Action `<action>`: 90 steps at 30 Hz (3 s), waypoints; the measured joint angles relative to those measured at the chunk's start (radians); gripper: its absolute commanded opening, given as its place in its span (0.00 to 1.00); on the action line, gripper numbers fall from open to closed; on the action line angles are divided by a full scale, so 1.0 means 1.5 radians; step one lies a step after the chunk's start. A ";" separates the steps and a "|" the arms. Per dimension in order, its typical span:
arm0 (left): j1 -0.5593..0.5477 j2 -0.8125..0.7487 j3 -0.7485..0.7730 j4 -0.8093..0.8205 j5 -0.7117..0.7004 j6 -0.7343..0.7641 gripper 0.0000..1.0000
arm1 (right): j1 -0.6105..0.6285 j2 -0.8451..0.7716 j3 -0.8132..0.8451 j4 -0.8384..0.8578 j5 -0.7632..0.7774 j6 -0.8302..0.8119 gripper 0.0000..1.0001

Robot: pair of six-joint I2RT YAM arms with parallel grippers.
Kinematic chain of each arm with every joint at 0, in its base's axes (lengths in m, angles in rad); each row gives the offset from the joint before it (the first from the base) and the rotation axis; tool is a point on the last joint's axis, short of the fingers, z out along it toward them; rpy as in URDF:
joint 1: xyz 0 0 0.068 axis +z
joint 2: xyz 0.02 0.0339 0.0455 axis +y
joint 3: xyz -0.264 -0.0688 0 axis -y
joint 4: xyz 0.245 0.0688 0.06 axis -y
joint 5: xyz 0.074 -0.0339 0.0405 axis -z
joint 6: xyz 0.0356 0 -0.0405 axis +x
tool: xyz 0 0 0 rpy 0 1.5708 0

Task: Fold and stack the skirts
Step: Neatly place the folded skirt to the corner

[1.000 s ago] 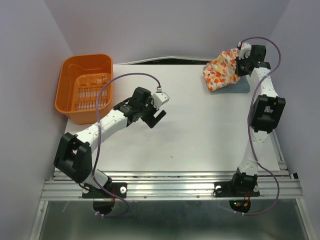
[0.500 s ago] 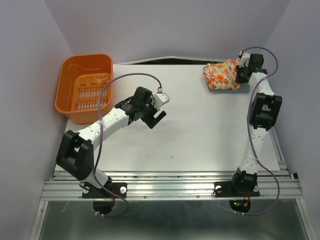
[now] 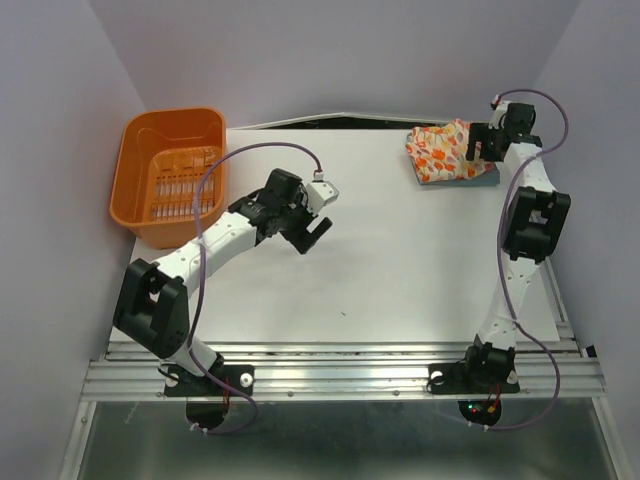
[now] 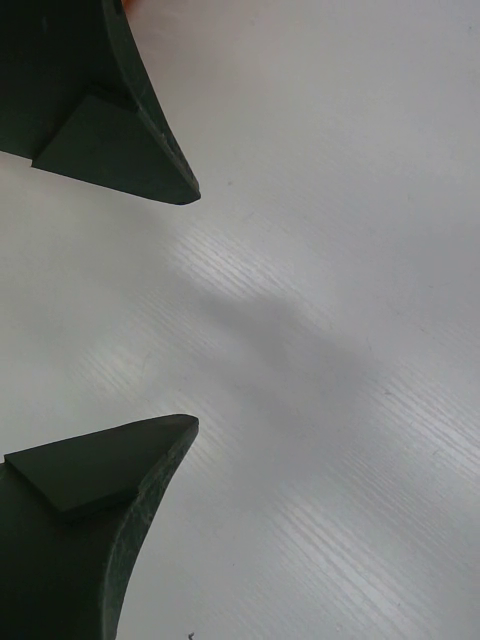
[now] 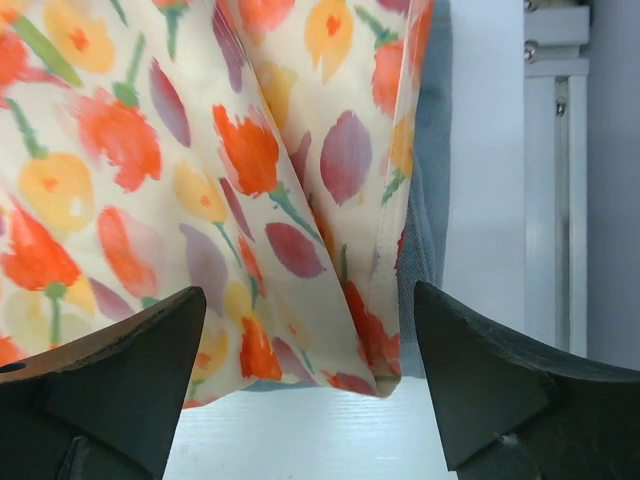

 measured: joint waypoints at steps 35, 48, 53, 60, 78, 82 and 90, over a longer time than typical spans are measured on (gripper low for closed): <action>0.013 0.006 0.020 -0.008 0.038 -0.023 0.99 | -0.001 0.077 0.081 0.158 -0.132 0.062 0.46; 0.014 0.028 0.033 -0.012 0.037 -0.023 0.98 | -0.001 0.086 0.093 0.176 -0.124 0.058 0.49; 0.014 0.034 0.037 -0.015 0.038 -0.023 0.98 | -0.001 0.086 0.093 0.177 -0.132 0.065 0.60; 0.014 0.035 0.037 -0.021 0.042 -0.023 0.98 | -0.001 0.089 0.096 0.176 -0.145 0.066 0.60; 0.014 0.046 0.057 -0.026 0.043 -0.025 0.98 | -0.001 0.127 0.115 0.176 -0.142 0.059 0.10; 0.014 0.047 0.057 -0.026 0.046 -0.025 0.98 | -0.001 0.127 0.115 0.179 -0.145 0.063 0.01; 0.014 0.060 0.061 -0.028 0.050 -0.025 0.99 | -0.007 0.117 0.110 0.186 -0.146 0.103 0.01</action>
